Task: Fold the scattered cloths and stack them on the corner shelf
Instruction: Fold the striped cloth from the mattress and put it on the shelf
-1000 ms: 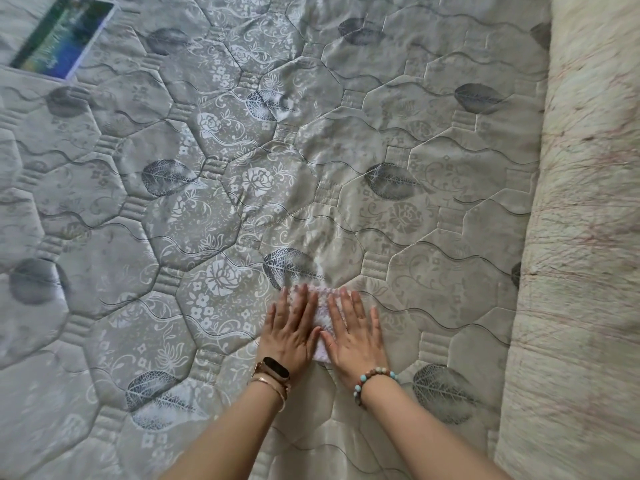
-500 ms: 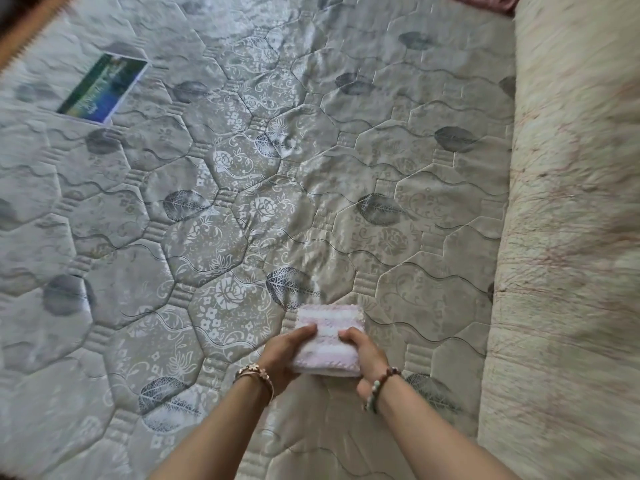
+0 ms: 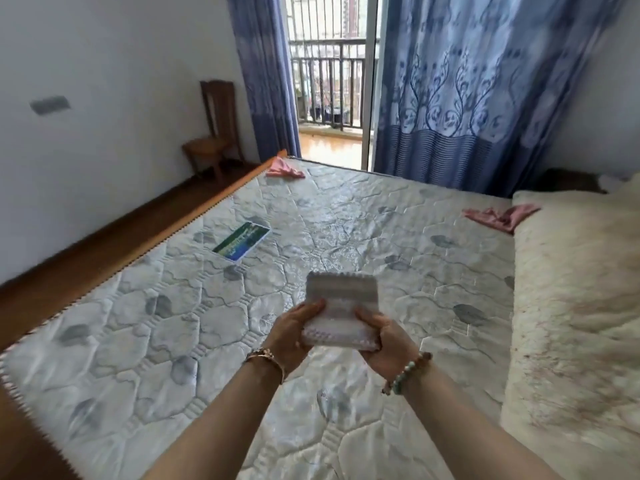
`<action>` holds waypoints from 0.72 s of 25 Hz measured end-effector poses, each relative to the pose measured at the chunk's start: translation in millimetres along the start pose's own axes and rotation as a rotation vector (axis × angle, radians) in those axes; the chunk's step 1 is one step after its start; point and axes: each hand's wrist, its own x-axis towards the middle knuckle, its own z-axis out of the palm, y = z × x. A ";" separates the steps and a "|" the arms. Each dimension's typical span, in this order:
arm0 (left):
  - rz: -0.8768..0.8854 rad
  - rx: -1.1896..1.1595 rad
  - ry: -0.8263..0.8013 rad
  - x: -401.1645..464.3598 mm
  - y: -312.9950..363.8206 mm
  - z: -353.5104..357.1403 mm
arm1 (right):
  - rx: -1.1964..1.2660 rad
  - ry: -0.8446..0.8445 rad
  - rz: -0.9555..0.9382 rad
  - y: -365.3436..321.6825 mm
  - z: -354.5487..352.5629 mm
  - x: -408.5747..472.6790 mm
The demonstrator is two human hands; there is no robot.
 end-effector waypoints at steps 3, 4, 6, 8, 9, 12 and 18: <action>0.195 0.007 -0.020 -55.1 90.5 29.8 | -0.107 -0.177 -0.123 -53.4 96.2 -40.7; 0.247 0.008 -0.018 -74.6 120.6 32.6 | -0.126 -0.218 -0.125 -65.7 125.8 -52.8; 0.334 0.003 -0.021 -116.7 172.1 34.3 | -0.135 -0.301 -0.136 -79.5 184.6 -79.3; 0.386 0.006 -0.009 -158.4 211.6 28.6 | -0.154 -0.374 -0.155 -81.1 235.1 -101.8; 0.409 0.002 -0.019 -177.5 226.1 25.2 | -0.167 -0.400 -0.173 -78.4 254.6 -109.1; 0.495 -0.019 0.016 -235.8 261.3 -5.3 | -0.190 -0.470 -0.188 -50.1 315.1 -129.4; 0.638 -0.053 0.195 -343.8 295.7 -103.0 | -0.227 -0.572 -0.037 49.6 417.9 -156.1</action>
